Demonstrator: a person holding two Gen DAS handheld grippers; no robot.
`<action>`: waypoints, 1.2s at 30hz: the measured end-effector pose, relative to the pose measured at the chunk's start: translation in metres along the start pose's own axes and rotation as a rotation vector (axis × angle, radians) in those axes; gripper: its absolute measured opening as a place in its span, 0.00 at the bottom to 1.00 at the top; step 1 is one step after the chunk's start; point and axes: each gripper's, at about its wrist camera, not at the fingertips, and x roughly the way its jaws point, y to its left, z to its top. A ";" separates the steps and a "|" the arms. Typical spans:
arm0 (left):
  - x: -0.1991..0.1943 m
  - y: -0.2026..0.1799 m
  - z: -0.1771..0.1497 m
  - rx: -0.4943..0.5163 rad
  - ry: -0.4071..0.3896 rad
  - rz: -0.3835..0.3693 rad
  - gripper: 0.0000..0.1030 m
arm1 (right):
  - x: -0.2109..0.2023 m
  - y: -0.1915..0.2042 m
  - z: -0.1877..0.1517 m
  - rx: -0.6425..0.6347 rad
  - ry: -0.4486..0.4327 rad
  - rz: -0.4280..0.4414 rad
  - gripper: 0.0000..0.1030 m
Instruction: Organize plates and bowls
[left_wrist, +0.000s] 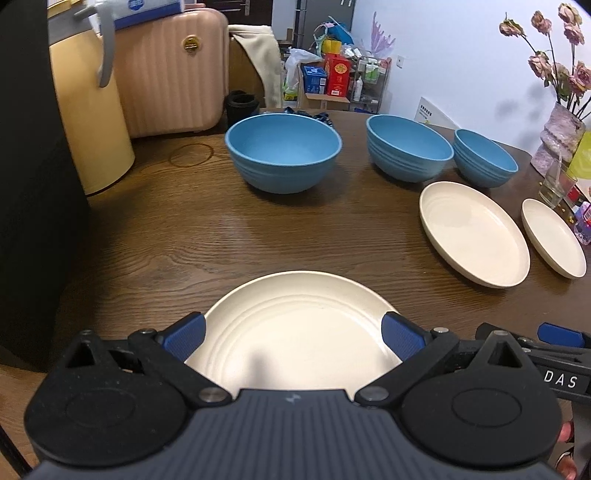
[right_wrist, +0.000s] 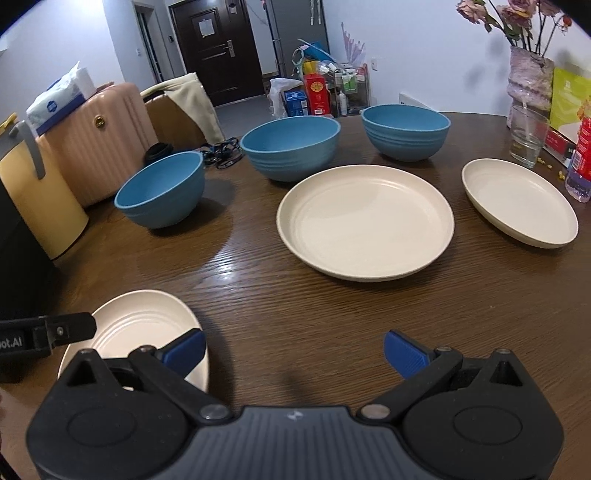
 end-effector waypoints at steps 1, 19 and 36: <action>0.001 -0.004 0.001 0.000 0.001 -0.002 1.00 | 0.000 -0.002 0.000 0.001 0.000 -0.003 1.00; 0.015 -0.074 0.013 0.029 0.005 -0.031 1.00 | 0.001 -0.070 0.018 0.045 0.006 -0.019 1.00; 0.031 -0.117 0.029 0.026 0.006 -0.015 1.00 | 0.012 -0.124 0.040 0.045 0.019 -0.049 1.00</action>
